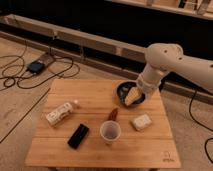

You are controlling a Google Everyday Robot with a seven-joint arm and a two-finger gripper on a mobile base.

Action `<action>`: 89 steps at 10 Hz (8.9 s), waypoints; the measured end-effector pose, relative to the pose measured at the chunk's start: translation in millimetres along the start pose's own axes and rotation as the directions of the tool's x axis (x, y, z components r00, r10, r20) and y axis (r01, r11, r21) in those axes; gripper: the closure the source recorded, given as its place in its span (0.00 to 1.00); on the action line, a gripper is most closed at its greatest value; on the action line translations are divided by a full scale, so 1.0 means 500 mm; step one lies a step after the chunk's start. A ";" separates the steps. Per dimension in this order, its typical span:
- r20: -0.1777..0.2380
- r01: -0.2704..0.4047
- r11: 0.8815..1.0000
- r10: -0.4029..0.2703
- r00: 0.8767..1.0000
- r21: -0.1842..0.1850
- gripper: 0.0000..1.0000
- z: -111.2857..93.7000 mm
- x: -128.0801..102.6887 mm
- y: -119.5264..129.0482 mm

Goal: Place the white sponge in the ceramic bowl

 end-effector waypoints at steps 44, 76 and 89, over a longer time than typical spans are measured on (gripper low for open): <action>-0.014 -0.533 0.816 0.550 0.835 0.223 0.28 0.338 0.080 -0.199; -0.081 -0.620 0.783 0.622 0.779 0.044 1.00 0.293 0.022 -0.266; 0.044 -0.508 0.861 0.509 0.860 -0.031 0.90 0.184 -0.204 -0.342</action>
